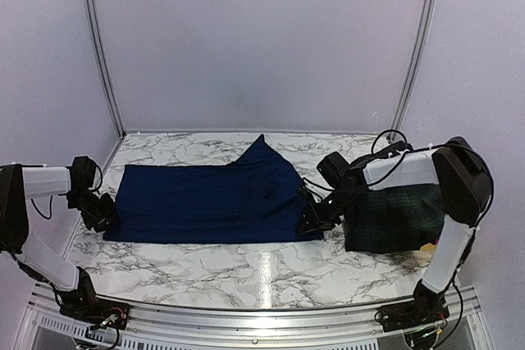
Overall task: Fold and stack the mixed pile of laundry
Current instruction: Move the 1/3-folded T-shirt to the center of the board.
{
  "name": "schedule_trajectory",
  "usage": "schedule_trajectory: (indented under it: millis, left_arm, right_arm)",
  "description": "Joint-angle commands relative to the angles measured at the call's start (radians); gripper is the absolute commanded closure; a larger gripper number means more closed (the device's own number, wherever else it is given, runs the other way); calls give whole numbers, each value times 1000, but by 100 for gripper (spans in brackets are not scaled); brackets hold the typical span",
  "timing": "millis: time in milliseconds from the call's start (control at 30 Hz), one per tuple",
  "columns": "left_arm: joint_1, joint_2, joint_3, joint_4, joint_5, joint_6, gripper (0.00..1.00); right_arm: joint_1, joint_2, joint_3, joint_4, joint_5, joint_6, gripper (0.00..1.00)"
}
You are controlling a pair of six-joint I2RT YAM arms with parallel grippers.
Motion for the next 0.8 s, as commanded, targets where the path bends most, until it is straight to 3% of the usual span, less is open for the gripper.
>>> schedule_trajectory:
  millis: [0, 133, 400, 567, 767]
  left_arm:
    - [-46, -92, 17, -91, 64, 9, 57]
    - [-106, -90, 96, -77, 97, 27, 51]
    - [-135, 82, 159, 26, 121, 29, 51]
    - [-137, 152, 111, 74, 124, -23, 52]
    - [-139, 57, -41, 66, 98, -108, 54]
  right_arm:
    - [43, -63, -5, -172, -3, -5, 59]
    - [25, -59, 143, -200, 30, -24, 57]
    - [4, 161, 368, -154, 90, -50, 58]
    - [4, 210, 339, -119, 104, -43, 59]
    - [30, 118, 132, -98, 101, -27, 60]
